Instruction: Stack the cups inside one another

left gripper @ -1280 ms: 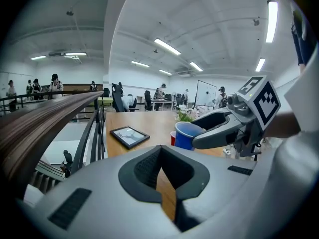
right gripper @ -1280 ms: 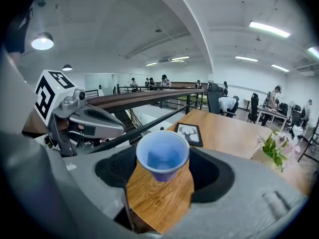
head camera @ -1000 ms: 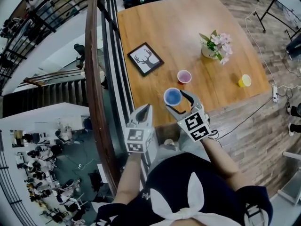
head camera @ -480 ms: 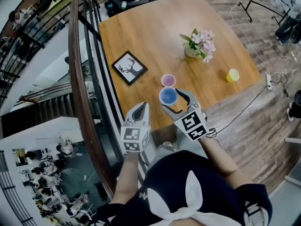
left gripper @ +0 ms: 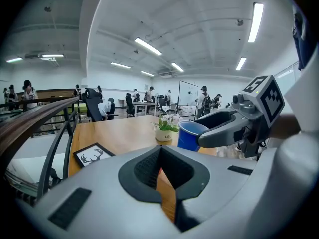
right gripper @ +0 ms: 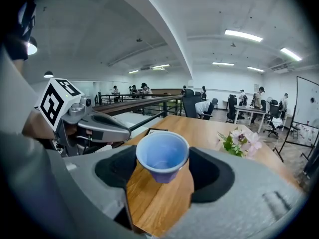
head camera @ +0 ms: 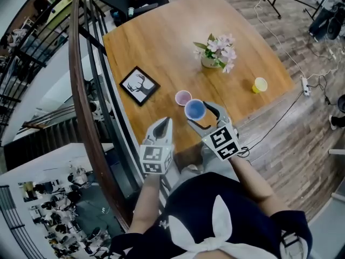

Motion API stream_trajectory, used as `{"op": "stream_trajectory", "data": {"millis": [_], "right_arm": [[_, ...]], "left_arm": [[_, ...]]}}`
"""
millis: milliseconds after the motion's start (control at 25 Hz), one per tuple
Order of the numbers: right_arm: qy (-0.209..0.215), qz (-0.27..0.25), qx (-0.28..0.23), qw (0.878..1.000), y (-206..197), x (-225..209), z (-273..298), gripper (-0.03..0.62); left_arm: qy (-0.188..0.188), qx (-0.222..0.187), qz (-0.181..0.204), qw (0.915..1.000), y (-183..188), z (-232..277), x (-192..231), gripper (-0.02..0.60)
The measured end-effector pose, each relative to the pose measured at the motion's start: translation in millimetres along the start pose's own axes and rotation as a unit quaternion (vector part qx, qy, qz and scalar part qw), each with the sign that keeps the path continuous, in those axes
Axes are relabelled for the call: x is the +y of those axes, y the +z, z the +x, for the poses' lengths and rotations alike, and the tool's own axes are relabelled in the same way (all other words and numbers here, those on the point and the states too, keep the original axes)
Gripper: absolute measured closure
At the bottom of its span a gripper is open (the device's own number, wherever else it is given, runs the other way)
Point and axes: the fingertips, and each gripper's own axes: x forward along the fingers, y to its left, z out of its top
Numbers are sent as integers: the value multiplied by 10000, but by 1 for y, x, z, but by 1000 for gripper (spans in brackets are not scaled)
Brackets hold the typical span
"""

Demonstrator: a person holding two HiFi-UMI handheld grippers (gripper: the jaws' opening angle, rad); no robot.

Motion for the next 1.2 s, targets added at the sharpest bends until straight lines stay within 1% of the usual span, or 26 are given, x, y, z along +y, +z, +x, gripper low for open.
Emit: {"op": "stream_trajectory", "data": {"millis": [720,1200], "right_arm": [[-569,345,38,9978,-24,-92,-30,270],[-963,657,144,9931,-44,-159,-36,270]], "left_arm": [[-462,101,272,9985,27,71,-44,566],[-923,271,460,9943,39,127,-69,566]]}}
